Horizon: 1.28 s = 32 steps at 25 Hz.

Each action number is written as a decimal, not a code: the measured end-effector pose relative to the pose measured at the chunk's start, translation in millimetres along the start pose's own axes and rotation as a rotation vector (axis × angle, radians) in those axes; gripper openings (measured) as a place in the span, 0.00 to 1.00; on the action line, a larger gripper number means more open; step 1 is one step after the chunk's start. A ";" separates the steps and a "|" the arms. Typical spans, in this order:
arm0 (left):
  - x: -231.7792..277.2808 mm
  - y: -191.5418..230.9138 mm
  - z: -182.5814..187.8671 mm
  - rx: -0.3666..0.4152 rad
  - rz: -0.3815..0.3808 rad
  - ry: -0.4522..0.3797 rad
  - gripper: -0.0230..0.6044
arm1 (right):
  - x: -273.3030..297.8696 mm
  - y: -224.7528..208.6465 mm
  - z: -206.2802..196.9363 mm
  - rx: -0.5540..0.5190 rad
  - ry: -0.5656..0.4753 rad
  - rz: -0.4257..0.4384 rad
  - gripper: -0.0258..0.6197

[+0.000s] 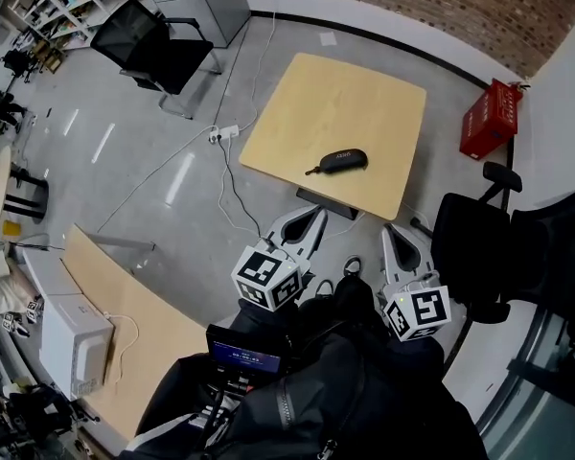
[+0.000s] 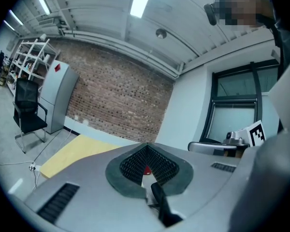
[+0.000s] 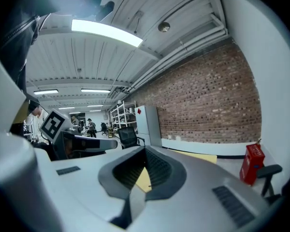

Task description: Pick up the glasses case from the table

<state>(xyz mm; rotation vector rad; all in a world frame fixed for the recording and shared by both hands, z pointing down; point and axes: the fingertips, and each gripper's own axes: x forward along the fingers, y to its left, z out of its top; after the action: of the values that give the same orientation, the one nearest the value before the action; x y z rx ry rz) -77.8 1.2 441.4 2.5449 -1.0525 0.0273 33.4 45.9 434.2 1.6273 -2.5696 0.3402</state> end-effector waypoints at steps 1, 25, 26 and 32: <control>1.3 1.9 0.9 0.000 0.007 0.000 0.03 | 2.9 -1.4 1.1 0.001 -0.003 0.007 0.04; 120.9 4.2 24.3 0.051 0.104 0.052 0.03 | 61.5 -127.1 19.6 0.085 -0.010 0.087 0.04; 122.3 7.4 23.2 0.051 0.111 0.058 0.03 | 65.3 -130.1 19.5 0.091 -0.009 0.089 0.04; 126.5 26.0 20.0 0.041 0.144 0.071 0.03 | 83.8 -131.6 12.2 0.107 0.011 0.108 0.04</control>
<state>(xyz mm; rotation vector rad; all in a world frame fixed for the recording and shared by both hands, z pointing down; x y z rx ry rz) -7.3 -108.3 452.3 2.4795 -1.2168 0.1786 116.3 -84.9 456.7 1.5161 -2.6806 0.5012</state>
